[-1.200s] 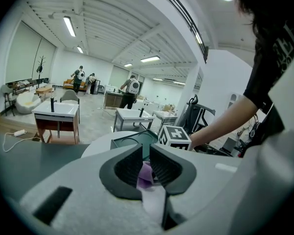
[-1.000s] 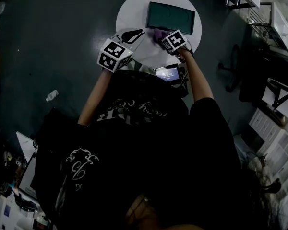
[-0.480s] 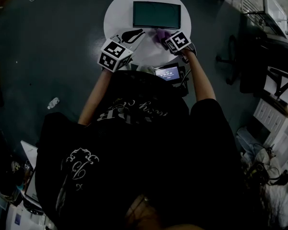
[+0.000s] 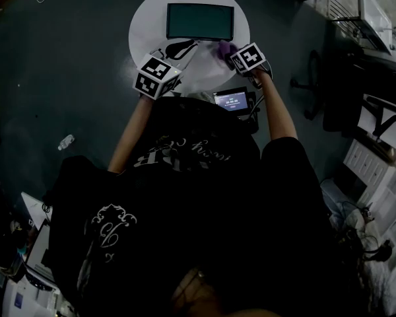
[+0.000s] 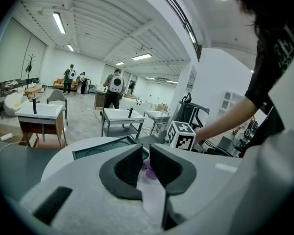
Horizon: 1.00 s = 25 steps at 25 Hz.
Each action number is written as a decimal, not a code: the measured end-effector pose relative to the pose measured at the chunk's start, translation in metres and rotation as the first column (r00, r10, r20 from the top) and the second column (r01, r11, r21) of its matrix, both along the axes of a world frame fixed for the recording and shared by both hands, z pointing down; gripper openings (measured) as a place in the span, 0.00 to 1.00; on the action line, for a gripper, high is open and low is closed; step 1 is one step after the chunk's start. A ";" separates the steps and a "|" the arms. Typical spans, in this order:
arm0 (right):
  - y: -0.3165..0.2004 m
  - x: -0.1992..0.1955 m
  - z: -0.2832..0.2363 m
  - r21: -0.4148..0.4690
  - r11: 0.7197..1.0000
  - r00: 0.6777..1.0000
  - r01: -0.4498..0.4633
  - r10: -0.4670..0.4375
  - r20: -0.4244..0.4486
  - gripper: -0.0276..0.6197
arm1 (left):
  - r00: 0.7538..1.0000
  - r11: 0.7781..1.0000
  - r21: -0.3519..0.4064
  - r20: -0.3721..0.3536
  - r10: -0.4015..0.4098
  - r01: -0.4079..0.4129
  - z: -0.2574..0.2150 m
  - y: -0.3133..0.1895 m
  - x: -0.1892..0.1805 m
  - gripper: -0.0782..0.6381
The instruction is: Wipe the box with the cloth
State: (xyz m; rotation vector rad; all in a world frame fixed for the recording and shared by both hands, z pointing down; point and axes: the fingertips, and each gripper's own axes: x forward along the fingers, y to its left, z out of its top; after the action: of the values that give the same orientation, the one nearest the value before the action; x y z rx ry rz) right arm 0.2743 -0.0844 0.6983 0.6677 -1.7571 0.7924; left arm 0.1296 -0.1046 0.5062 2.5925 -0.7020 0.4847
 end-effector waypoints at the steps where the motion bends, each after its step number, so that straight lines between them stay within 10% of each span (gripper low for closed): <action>1: 0.000 0.006 0.000 -0.001 1.000 1.000 0.002 -0.002 -0.002 0.22 | 1.000 1.000 0.000 -0.008 -0.006 0.006 -0.002 -0.001 0.006 0.16; 25: -0.041 0.051 0.006 0.020 0.999 0.998 0.041 -0.039 -0.056 0.22 | 0.997 0.998 -0.001 0.021 -0.069 0.069 0.009 -0.008 0.016 0.16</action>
State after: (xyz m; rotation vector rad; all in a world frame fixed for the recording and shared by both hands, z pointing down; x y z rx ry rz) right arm 0.3256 -0.1250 0.7047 0.6602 -1.7253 0.7228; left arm 0.1459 -0.1123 0.5150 2.5549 -0.7955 0.4917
